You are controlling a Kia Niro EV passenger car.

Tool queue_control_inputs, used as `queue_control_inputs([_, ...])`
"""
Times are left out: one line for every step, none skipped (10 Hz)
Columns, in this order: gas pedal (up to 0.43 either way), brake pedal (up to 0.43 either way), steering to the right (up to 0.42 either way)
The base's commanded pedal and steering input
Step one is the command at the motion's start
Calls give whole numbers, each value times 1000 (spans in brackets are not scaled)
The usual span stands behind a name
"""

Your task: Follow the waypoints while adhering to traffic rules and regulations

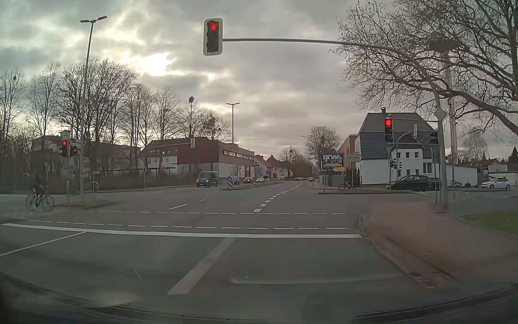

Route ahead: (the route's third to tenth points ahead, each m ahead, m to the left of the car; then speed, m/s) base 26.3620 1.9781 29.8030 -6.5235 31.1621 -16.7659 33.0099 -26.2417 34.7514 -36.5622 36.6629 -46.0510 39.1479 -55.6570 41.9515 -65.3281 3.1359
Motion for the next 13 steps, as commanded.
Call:
queue_control_inputs([0,110,8])
queue_control_inputs([0,122,5])
queue_control_inputs([0,128,5])
queue_control_inputs([0,134,4])
queue_control_inputs([0,140,4])
queue_control_inputs([0,152,4])
queue_control_inputs([0,165,4])
queue_control_inputs([0,177,4])
queue_control_inputs([0,189,4])
queue_control_inputs([0,220,4])
queue_control_inputs([0,226,4])
queue_control_inputs([0,226,4])
queue_control_inputs([0,232,3])
